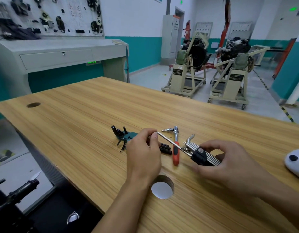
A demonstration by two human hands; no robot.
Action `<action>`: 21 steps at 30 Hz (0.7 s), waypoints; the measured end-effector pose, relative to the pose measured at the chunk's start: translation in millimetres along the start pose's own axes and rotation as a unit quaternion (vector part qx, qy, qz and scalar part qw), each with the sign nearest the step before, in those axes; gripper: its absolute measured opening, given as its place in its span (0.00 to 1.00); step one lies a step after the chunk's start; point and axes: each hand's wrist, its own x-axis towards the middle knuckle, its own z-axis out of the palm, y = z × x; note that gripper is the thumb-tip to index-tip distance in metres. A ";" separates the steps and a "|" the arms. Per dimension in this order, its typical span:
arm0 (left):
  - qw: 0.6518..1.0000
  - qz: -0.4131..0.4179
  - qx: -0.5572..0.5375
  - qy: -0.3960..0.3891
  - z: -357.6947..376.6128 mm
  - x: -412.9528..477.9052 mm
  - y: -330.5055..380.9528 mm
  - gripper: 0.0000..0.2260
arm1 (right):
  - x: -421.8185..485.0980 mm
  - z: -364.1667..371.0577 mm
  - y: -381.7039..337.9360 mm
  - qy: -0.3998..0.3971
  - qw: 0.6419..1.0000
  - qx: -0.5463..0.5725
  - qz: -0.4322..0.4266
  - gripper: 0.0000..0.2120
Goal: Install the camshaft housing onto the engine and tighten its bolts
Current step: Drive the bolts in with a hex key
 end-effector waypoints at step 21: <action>0.996 0.060 0.061 0.022 -201.9 51.8 105.8 0.07 | 65.2 -8.8 -138.6 -0.026 0.975 -0.090 -0.204 0.22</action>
